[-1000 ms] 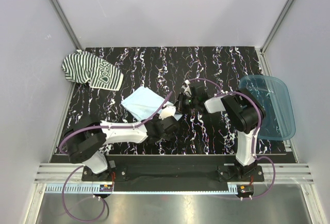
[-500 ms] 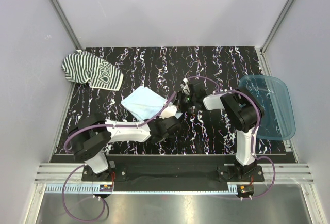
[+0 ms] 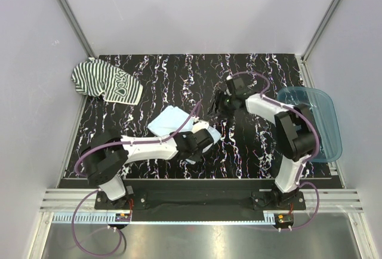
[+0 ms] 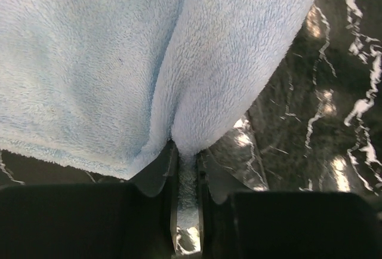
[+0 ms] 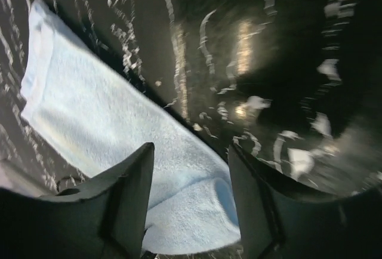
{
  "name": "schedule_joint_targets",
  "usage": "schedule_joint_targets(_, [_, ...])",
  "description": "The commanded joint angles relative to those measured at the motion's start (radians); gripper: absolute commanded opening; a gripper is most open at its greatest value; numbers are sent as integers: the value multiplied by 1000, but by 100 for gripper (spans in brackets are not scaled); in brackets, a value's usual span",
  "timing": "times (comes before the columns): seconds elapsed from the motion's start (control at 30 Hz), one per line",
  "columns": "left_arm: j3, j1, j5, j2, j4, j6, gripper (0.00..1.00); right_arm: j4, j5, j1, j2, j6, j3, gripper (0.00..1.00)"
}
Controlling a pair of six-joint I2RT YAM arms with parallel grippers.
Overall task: Roll the towels
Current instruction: Roll the towel
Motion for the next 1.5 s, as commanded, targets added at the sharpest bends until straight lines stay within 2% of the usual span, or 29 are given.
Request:
schedule_joint_targets(0.0, [45,-8,138,33,-45,-43,0,-247,206,-34,-124,-61,115,62])
schedule_joint_targets(0.17, [74,-5,241,42,-16,-52,0,-386,308,-43,-272,-71,188,75])
schedule_joint_targets(0.3, [88,5,310,31,7,-69,0,-475,354,-43,-384,-46,164,79])
schedule_joint_targets(0.43, [42,68,446,11,71,-99,0,-492,317,-43,-527,15,63,80])
schedule_joint_targets(0.57, [-80,169,682,-25,268,-162,0,-471,225,-42,-630,50,-35,81])
schedule_joint_targets(0.63, [-138,224,754,-42,336,-194,0,-458,174,-43,-680,55,-78,81])
schedule_joint_targets(0.73, [-157,278,782,-49,338,-201,0,-438,119,-42,-736,78,-132,81])
schedule_joint_targets(0.87, [-182,340,865,-20,363,-224,0,-327,6,-43,-779,133,-230,78])
schedule_joint_targets(1.07, [-194,401,908,20,355,-260,0,-153,-47,-13,-771,198,-367,75])
schedule_joint_targets(1.3, [-286,507,1006,30,467,-368,0,101,-39,90,-672,254,-471,78])
schedule_joint_targets(1.47, [-324,542,1063,36,554,-417,0,307,-27,124,-578,277,-529,78])
